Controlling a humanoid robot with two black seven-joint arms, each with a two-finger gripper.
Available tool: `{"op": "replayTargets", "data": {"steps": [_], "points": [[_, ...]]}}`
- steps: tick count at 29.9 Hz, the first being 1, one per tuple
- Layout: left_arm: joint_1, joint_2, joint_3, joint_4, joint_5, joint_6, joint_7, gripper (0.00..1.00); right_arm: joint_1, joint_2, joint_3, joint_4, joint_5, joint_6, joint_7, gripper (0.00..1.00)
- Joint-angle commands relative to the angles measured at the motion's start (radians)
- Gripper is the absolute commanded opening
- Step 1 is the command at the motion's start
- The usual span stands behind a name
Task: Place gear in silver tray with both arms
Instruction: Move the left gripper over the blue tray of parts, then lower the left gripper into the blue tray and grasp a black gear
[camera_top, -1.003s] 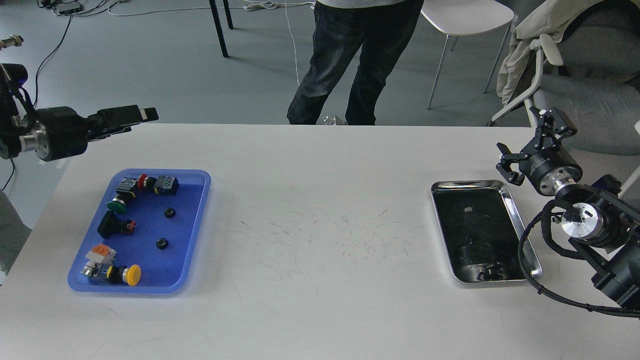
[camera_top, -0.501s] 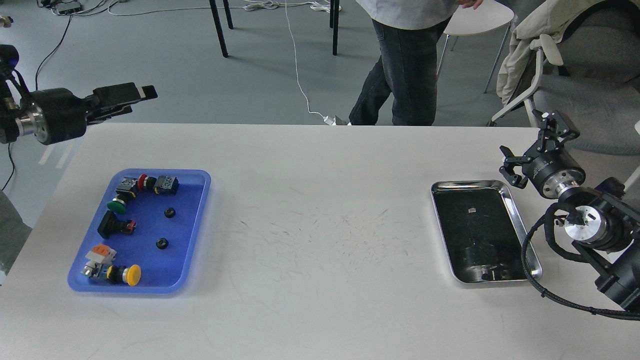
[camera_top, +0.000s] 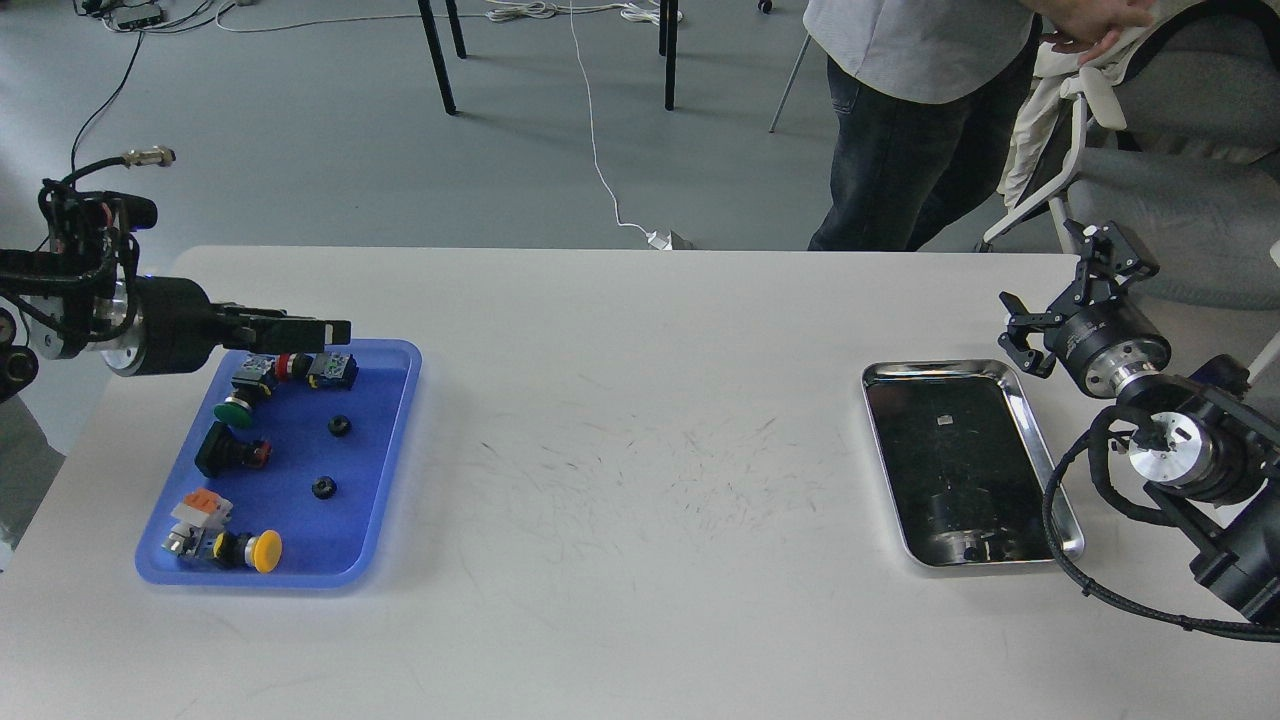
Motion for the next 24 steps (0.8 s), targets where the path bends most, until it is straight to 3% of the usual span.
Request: {"op": "replayTargets", "data": {"steps": [1,5,12,14,24], "points": [[0.010,-0.005,0.037,-0.024,0.110,0.000,0.000,0.98,-0.004,-0.002,0.000,0.002,0.000,0.000,0.000,0.99],[0.027,-0.011,0.050,-0.018,0.129,0.048,0.000,0.98,-0.007,-0.002,0.000,0.003,0.000,0.000,0.000,0.99],[0.025,-0.016,0.049,0.020,0.090,0.052,0.000,0.98,-0.007,-0.002,0.000,0.003,0.000,0.000,0.000,0.99],[0.024,-0.071,0.047,0.103,0.041,0.059,0.000,0.98,-0.014,-0.002,0.002,0.003,0.000,0.002,0.000,0.99],[0.031,-0.094,0.052,0.187,0.001,0.067,0.000,0.99,-0.014,-0.002,0.000,0.003,-0.005,0.002,0.000,0.99]]}}
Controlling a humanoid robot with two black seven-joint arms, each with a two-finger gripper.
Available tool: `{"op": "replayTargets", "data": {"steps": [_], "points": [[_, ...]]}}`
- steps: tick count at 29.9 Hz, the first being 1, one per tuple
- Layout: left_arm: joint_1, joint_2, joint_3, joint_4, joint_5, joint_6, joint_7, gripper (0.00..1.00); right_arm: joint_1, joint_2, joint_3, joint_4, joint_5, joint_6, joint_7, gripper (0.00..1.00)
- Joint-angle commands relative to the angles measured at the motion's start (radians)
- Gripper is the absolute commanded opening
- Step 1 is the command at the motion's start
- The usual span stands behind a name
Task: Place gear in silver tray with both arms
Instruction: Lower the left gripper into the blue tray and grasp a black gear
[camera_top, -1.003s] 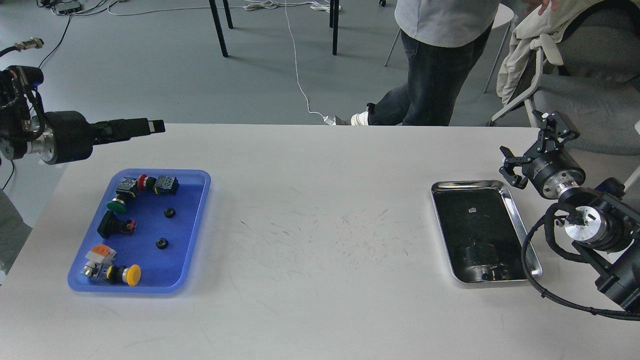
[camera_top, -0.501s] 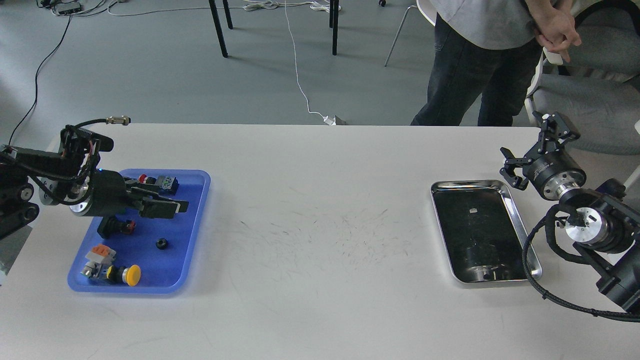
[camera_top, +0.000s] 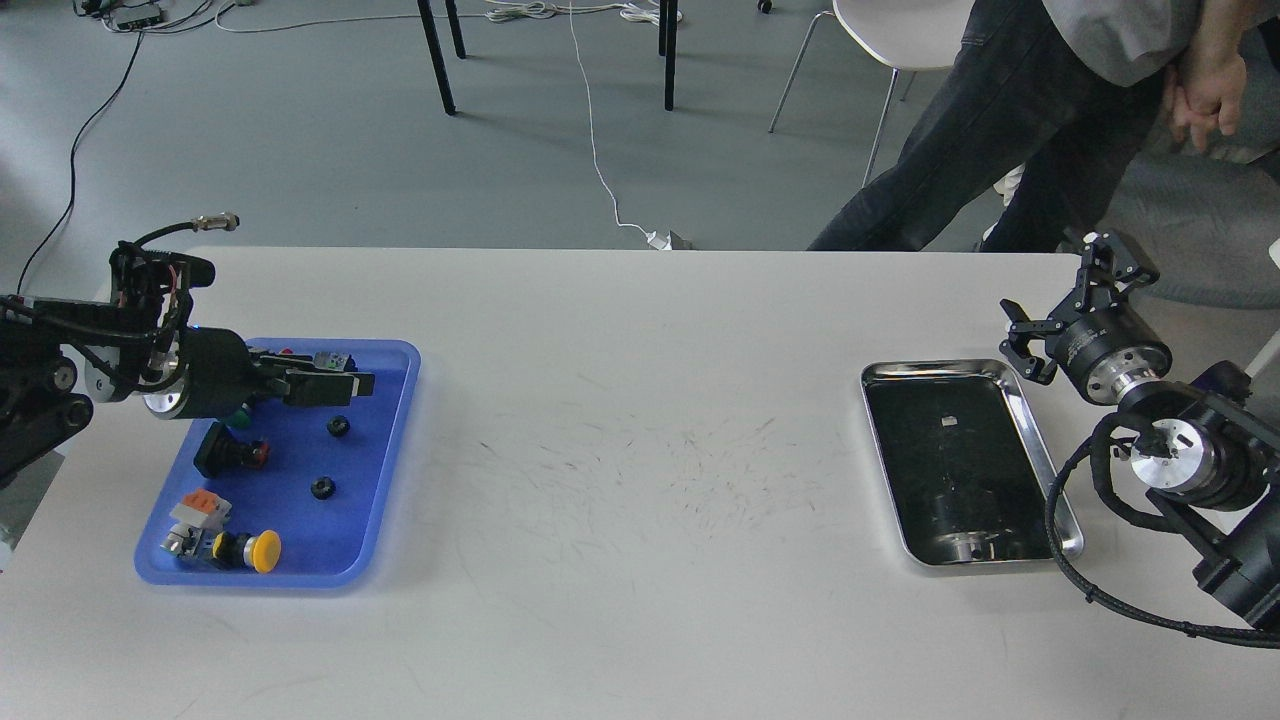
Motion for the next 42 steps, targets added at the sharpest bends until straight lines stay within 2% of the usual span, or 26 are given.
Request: {"op": "replayTargets", "data": {"steps": [1,5,6,14,19,27,35,42], "points": [[0.006,-0.008,0.003,0.024,0.009,0.004,0.000,0.99,0.000,0.000,0.000,0.000,0.000,0.000,0.000,0.99],[0.009,-0.008,0.005,0.031,0.000,-0.013,0.000,0.99,0.000,0.000,0.000,0.000,0.000,0.000,0.000,0.99],[0.010,-0.013,0.027,0.027,0.006,-0.043,0.000,0.99,-0.001,0.000,0.000,0.000,0.000,0.000,0.000,0.99],[0.042,-0.017,0.064,0.022,0.078,0.188,0.000,0.98,-0.001,0.000,0.000,0.000,-0.014,0.000,0.000,0.99],[0.047,-0.050,0.106,0.030,0.083,0.230,0.000,0.98,-0.001,-0.001,0.001,0.000,-0.017,0.000,0.000,0.99],[0.070,-0.059,0.112,0.048,0.081,0.378,0.000,0.98,-0.001,-0.012,0.000,0.000,-0.017,0.000,0.000,0.99],[0.116,-0.056,0.113,0.064,0.083,0.424,0.000,0.95,-0.001,-0.012,0.000,0.000,-0.017,0.000,0.000,0.99],[0.127,-0.051,0.138,0.070,0.075,0.423,0.000,0.92,-0.001,-0.012,0.000,0.000,-0.017,0.000,0.000,0.99]]}}
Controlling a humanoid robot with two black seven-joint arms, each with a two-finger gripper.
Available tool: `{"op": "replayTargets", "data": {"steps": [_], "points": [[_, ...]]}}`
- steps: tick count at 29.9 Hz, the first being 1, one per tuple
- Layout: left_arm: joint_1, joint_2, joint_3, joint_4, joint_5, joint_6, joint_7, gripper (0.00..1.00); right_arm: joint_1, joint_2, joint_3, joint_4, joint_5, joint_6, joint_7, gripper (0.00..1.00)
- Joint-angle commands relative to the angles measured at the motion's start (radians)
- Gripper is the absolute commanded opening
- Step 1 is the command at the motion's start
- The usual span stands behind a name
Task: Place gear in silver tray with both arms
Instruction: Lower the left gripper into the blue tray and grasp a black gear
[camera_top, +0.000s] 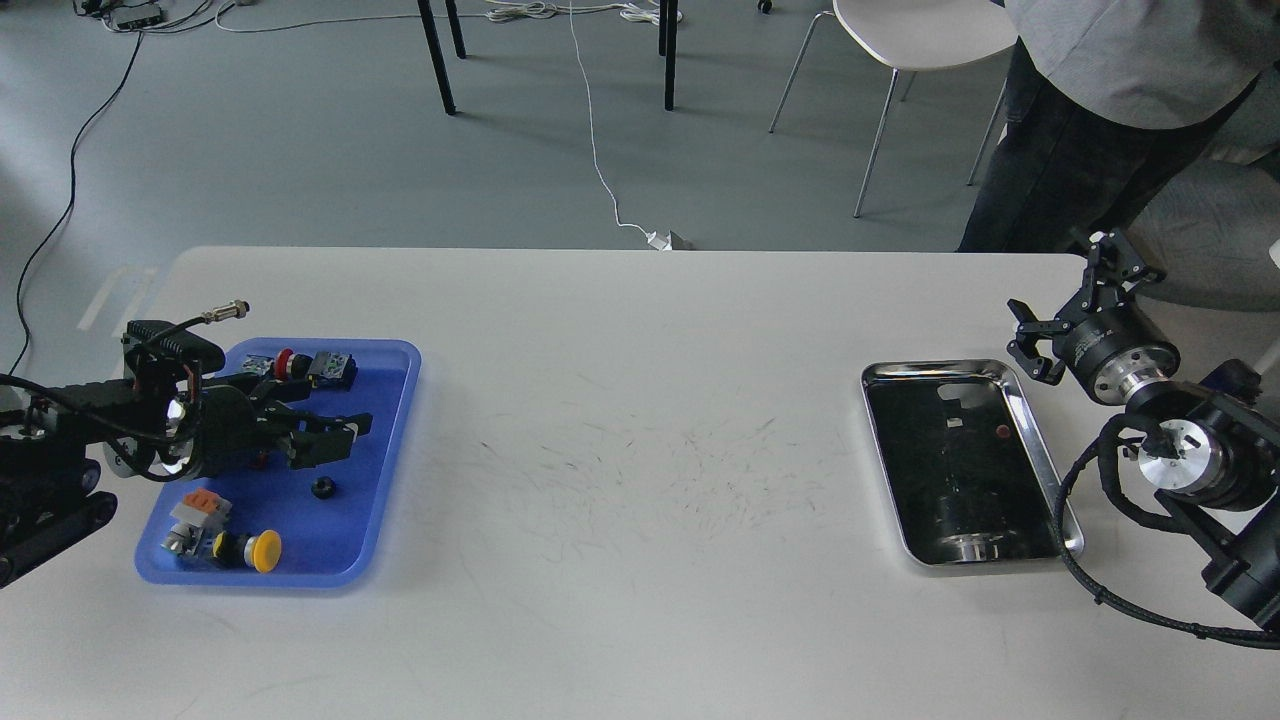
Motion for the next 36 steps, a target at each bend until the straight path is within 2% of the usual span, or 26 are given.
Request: {"op": "replayTargets", "data": {"steps": [1,6,11,19,36], "points": [[-0.001,0.000,0.008,0.001,-0.001,0.001,0.000,0.92,0.001,0.000,0.000,0.000,0.000,0.000,0.000,0.99],[-0.001,-0.005,0.008,0.006,-0.004,0.006,0.000,0.84,0.001,0.000,0.000,0.000,0.000,0.000,0.000,0.99],[0.001,-0.017,0.010,0.012,0.002,0.012,0.000,0.84,-0.002,-0.006,0.000,0.000,0.000,0.000,0.000,0.99],[-0.001,-0.046,0.011,0.067,0.003,0.036,0.000,0.75,-0.004,-0.008,0.000,0.000,0.000,0.000,0.000,0.99],[0.042,-0.062,0.011,0.072,0.005,0.059,0.000,0.72,-0.001,-0.012,-0.015,-0.004,-0.018,0.000,0.000,0.99]]}}
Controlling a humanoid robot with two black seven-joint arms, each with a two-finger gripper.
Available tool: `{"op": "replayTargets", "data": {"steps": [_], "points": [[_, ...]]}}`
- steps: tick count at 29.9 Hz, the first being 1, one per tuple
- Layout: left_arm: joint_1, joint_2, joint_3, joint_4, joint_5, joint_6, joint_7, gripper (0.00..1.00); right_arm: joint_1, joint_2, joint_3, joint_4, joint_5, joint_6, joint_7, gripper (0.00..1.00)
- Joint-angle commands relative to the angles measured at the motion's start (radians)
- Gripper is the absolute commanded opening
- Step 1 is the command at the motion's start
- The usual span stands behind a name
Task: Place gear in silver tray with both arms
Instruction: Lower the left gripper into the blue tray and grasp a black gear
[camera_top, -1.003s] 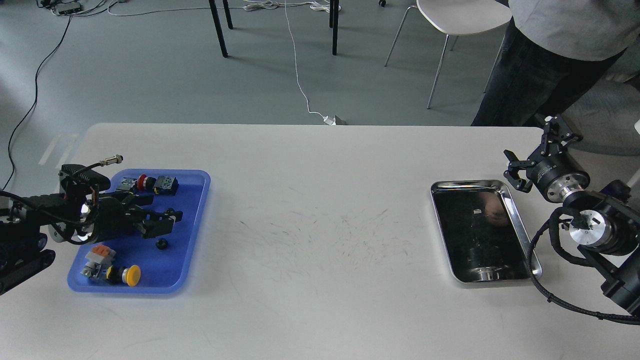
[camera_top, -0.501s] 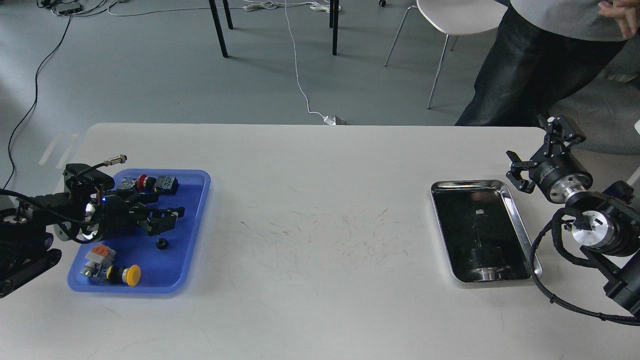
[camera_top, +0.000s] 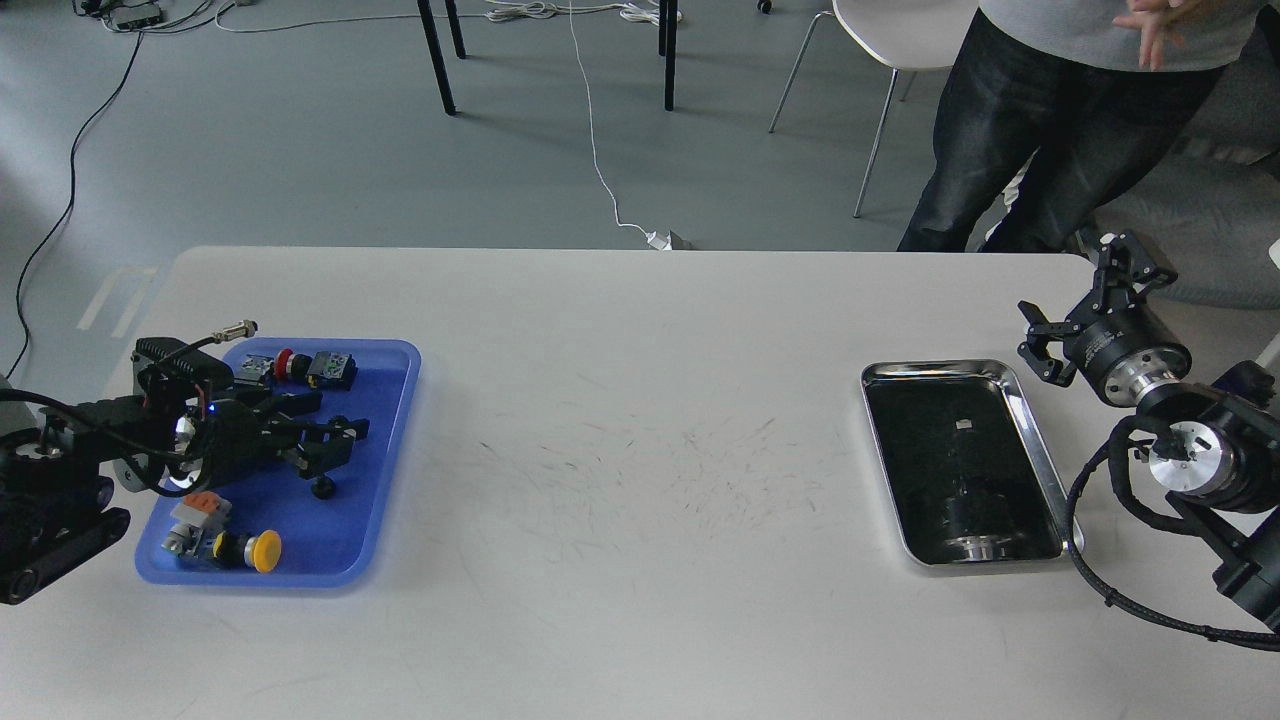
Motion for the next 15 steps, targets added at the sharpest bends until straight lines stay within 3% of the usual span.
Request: {"op": "replayTargets", "data": {"steps": [1,15], "points": [[0.013,0.001,-0.002,-0.012,0.003,0.000,0.000,0.72,0.003,0.003,-0.010,-0.001,-0.008,-0.002,0.000,0.99],[0.013,0.001,0.000,0.005,0.037,0.028,0.000,0.54,0.002,0.003,-0.011,-0.001,-0.009,-0.002,0.000,0.99]]}}
